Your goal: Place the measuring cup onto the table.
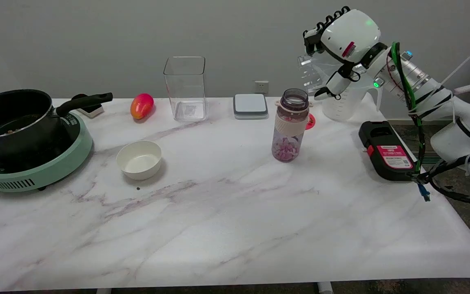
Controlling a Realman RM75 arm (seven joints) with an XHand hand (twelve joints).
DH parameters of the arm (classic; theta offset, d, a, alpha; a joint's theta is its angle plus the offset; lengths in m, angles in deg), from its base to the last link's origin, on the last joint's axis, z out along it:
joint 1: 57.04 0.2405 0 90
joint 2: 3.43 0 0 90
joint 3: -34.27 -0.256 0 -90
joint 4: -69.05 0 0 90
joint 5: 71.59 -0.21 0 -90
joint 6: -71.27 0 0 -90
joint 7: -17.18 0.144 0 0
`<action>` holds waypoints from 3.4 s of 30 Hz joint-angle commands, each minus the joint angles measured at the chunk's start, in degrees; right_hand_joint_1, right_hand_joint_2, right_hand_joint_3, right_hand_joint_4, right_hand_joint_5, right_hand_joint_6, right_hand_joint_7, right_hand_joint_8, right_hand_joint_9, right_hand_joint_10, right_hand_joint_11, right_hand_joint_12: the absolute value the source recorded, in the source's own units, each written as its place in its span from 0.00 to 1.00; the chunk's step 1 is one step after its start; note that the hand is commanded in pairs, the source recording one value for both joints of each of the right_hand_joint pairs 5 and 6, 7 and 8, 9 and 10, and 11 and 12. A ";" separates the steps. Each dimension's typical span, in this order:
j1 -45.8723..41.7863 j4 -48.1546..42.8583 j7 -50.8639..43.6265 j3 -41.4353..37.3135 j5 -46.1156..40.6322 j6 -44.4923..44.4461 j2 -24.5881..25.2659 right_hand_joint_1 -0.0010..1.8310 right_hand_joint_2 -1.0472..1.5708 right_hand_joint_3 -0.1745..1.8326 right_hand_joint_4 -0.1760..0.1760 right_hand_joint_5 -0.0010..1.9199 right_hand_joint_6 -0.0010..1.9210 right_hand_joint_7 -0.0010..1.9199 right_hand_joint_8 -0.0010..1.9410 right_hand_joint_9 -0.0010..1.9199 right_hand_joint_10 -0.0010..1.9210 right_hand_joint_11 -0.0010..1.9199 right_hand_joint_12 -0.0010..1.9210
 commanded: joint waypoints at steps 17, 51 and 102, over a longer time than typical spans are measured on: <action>-18.52 -3.56 -18.26 -7.07 -52.84 -7.49 7.90 0.70 0.92 0.28 0.50 0.94 0.94 0.96 0.95 0.93 0.93 0.72 0.71; -32.11 -2.35 -17.63 30.97 -84.72 -38.84 24.05 0.65 1.00 0.21 0.50 1.00 1.00 0.99 0.98 0.97 0.97 0.79 0.79; -13.24 30.36 30.13 32.02 -59.85 -34.29 35.98 0.64 1.00 0.21 0.50 1.00 1.00 1.00 0.98 0.99 0.99 0.86 0.86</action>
